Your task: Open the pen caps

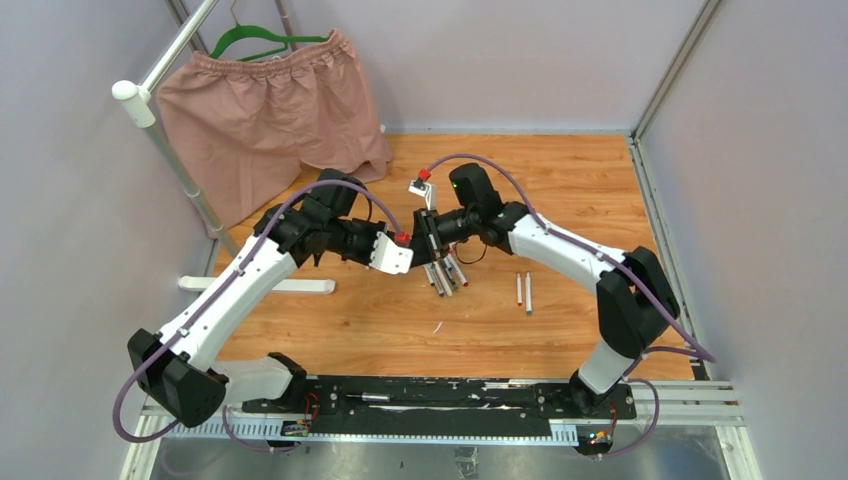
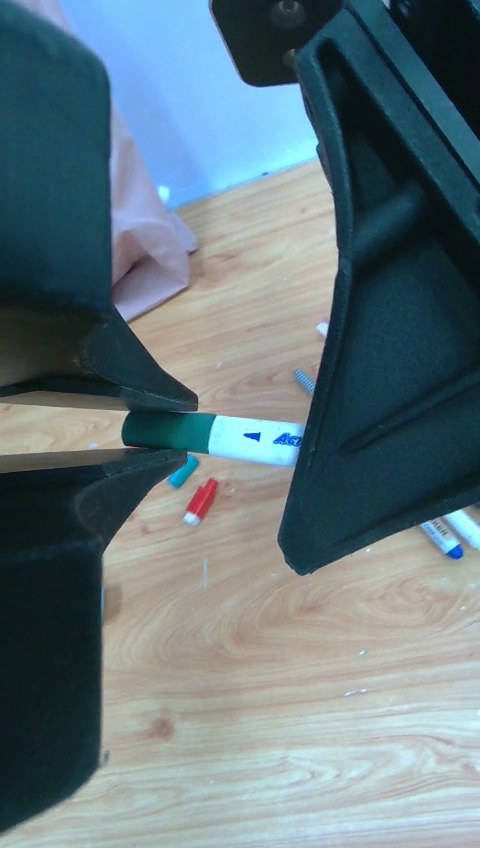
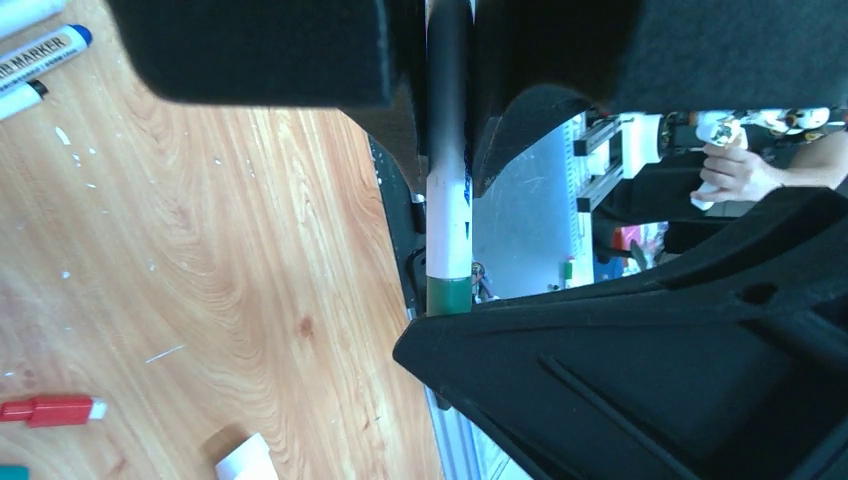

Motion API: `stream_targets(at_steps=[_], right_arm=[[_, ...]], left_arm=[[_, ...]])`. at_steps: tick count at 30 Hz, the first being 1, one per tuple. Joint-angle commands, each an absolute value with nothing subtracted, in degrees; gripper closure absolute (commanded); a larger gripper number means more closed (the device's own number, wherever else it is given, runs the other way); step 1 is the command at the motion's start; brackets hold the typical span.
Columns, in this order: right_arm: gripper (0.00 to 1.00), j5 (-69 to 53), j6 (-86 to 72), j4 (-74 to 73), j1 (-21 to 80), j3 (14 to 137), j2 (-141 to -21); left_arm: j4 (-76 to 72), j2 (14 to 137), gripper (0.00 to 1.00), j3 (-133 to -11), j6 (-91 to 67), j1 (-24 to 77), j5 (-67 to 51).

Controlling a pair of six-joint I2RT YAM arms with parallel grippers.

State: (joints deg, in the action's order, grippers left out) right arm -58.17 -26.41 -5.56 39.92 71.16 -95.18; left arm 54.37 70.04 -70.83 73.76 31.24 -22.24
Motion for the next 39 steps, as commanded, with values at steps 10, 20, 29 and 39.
stream_targets(at_steps=[10, 20, 29, 39], right_arm=[[1.0, -57.28, -19.95, -18.72, 36.92, 59.67, -80.66], [1.0, 1.93, -21.48, -27.33, 36.11, 52.68, -76.89], [1.0, 14.36, -23.94, -21.96, 36.09, 47.08, -80.51], [0.81, 16.5, -24.84, -17.85, 36.12, 43.59, -84.66]], left_arm=[[54.01, 72.37, 1.0, -70.2, 76.66, 18.35, -9.58], [49.55, 78.89, 1.0, -64.72, 61.49, 22.17, -13.76], [39.09, 85.89, 1.0, -57.47, 52.39, 24.51, -12.27], [33.18, 89.47, 0.95, -51.23, 50.93, 25.81, -10.06]])
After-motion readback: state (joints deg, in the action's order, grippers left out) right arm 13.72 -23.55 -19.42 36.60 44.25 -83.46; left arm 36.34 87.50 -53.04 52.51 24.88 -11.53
